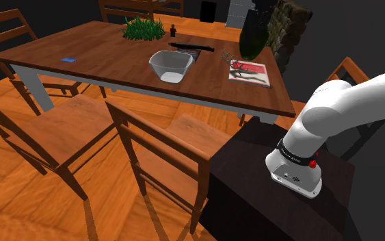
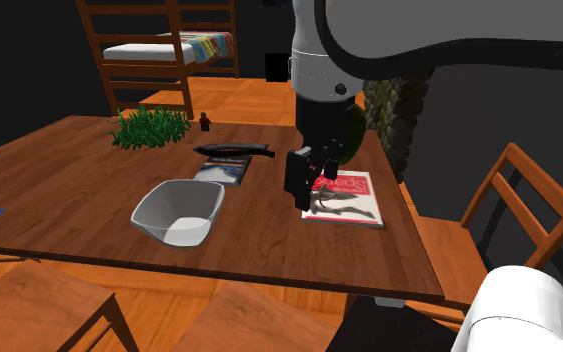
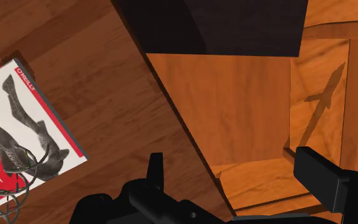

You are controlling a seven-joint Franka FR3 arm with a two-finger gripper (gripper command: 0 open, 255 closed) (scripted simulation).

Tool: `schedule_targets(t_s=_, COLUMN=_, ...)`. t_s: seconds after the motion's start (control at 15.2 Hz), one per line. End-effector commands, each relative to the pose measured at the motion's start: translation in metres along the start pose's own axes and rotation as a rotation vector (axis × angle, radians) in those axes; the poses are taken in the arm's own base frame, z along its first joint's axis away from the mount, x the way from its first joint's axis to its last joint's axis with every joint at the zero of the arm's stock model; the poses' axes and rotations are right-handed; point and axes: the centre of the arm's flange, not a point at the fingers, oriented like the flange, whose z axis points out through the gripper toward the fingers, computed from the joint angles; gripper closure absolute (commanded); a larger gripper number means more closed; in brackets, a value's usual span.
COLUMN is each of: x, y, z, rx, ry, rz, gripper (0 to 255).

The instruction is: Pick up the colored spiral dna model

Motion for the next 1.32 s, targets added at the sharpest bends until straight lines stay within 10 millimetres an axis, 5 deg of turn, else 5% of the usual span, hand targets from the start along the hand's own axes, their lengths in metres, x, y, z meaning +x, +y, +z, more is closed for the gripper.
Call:
schedule_targets(t_s=0.0, x=0.000, y=0.000, z=0.000, rx=0.000, ry=0.000, rz=0.000, gripper=0)
schedule_targets(t_s=1.25, x=0.128, y=0.194, z=0.119, rx=0.061, ry=-0.044, rz=0.135, gripper=0)
